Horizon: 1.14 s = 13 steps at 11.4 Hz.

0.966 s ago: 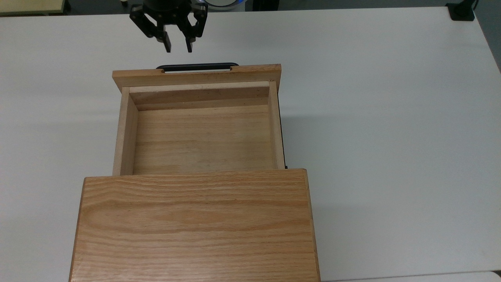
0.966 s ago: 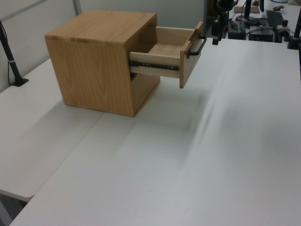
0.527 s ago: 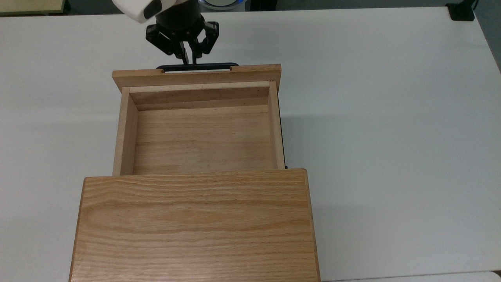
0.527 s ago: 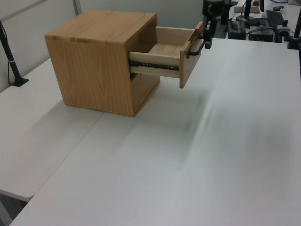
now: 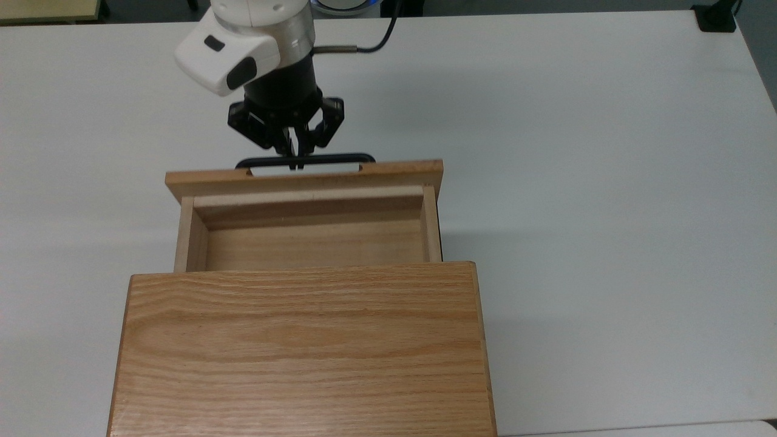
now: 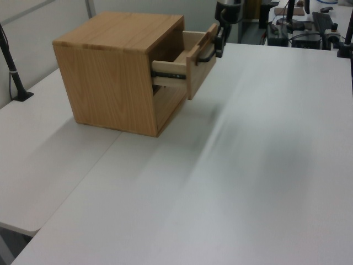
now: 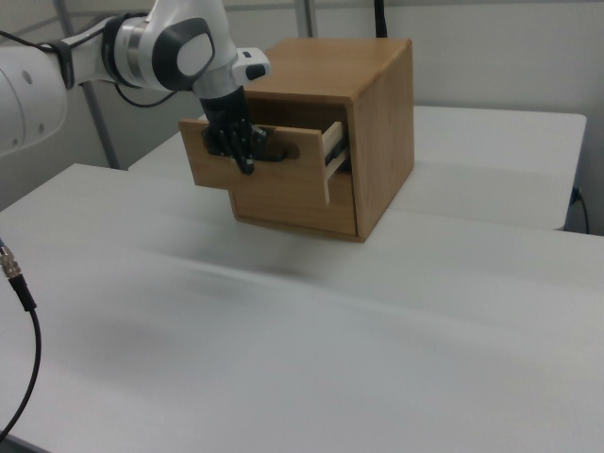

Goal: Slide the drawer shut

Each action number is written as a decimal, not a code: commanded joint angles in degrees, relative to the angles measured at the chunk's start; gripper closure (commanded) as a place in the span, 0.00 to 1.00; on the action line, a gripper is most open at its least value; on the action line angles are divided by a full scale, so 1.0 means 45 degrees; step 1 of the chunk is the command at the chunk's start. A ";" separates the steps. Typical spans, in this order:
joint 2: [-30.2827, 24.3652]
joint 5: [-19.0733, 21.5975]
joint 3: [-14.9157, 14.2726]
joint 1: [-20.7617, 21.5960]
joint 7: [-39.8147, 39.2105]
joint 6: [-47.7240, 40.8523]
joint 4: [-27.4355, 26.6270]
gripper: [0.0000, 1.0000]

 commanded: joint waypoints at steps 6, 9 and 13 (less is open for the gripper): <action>0.3072 0.0043 -0.1703 0.1695 0.1036 0.5509 0.2341 0.91; 0.3268 0.0043 -0.1703 0.1696 0.1446 0.6629 0.2341 0.90; 0.0760 0.0180 -0.1586 0.1599 0.2754 0.5448 0.0146 0.50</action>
